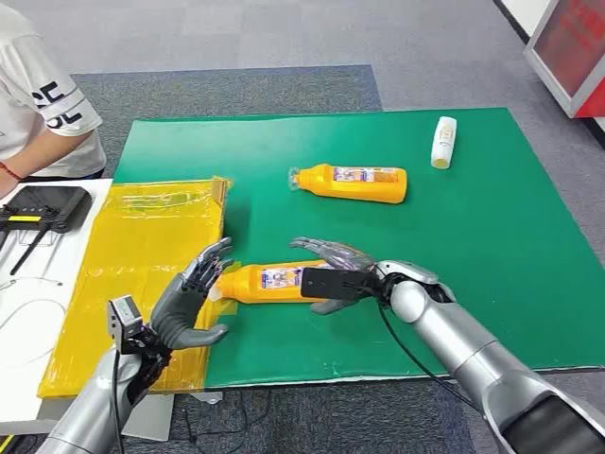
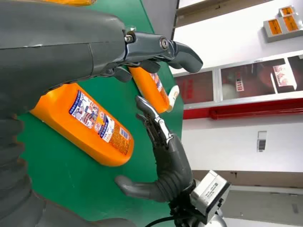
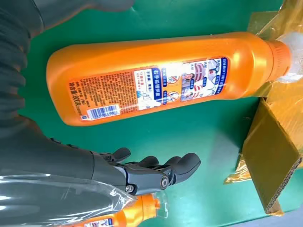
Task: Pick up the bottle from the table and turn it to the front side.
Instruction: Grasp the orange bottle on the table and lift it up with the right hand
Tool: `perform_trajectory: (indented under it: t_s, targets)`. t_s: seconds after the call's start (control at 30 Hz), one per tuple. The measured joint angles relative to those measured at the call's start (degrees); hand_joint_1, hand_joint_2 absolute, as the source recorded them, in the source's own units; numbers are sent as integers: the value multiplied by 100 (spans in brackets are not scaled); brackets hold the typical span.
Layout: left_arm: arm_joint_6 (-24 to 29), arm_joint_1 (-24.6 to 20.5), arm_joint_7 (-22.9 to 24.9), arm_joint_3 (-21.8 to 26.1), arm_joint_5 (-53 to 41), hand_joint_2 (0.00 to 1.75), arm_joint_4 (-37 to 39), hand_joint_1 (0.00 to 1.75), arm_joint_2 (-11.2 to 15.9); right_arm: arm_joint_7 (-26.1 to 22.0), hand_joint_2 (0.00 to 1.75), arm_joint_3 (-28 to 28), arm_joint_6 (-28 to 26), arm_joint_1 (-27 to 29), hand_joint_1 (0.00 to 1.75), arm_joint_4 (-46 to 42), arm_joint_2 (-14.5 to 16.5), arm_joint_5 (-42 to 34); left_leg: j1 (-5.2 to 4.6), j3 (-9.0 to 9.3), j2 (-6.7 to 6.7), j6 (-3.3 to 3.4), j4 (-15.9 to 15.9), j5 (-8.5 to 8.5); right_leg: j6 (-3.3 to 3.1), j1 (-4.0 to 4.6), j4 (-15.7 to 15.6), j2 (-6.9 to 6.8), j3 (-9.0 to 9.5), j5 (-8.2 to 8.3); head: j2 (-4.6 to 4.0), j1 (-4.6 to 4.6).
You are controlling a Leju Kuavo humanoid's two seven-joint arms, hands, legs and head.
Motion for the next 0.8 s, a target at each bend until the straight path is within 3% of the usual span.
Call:
perform_trajectory:
  t_s: [0.2, 0.4, 0.8]
  targets:
    - [10, 30, 13, 1, 8, 175, -4, 0, 11, 397, 175, 261, -148, -157, 0, 83, 121, 682, 0, -1, 0, 0, 0, 0, 0, 0, 0, 0, 0, 0, 0, 1]
    - [8, 43, 84, 22, 17, 175, -15, 0, 14, 824, 175, 828, -310, -436, 0, 607, 480, 1522, 1, 0, 0, -2, 0, 3, -1, 1, 1, 0, -1, 0, 0, 0]
    - [8, 43, 151, 32, 37, 175, -52, 0, 16, 1001, 175, 1304, -291, -632, 0, 1370, 886, 1752, 0, 0, 0, -1, 0, 2, 0, 0, 1, 0, -1, 0, 0, 0]
